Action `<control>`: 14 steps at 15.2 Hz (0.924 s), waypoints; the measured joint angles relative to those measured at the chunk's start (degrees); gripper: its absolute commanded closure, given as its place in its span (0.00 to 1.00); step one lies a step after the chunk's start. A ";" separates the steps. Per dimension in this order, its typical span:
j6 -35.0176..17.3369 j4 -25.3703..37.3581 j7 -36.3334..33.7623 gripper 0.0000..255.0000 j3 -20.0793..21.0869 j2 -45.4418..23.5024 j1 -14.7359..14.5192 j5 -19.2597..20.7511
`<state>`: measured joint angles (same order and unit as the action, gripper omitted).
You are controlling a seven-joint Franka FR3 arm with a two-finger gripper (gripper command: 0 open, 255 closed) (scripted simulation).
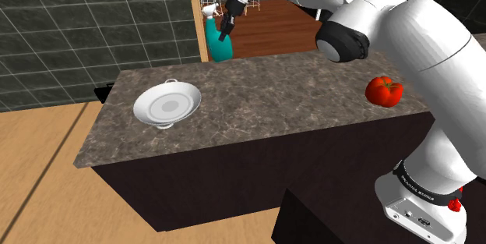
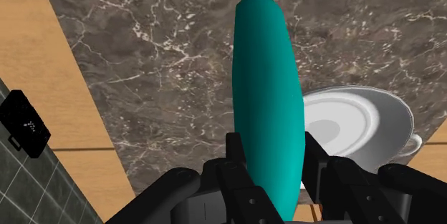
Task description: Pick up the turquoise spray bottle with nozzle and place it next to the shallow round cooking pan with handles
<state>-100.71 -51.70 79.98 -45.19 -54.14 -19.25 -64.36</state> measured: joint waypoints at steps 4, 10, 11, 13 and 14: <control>-0.95 2.76 -0.30 1.00 1.02 -3.02 1.37 -0.91; -3.90 -0.70 2.02 1.00 1.54 -3.80 0.09 -1.72; -4.46 -1.47 2.50 1.00 1.63 -3.87 -0.19 -1.88; -5.19 -1.94 3.12 1.00 1.87 -4.39 -0.20 -2.19; -5.64 -2.13 3.38 1.00 2.03 -4.74 -0.27 -2.37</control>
<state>-106.35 -53.83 83.36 -43.16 -58.88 -19.52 -66.73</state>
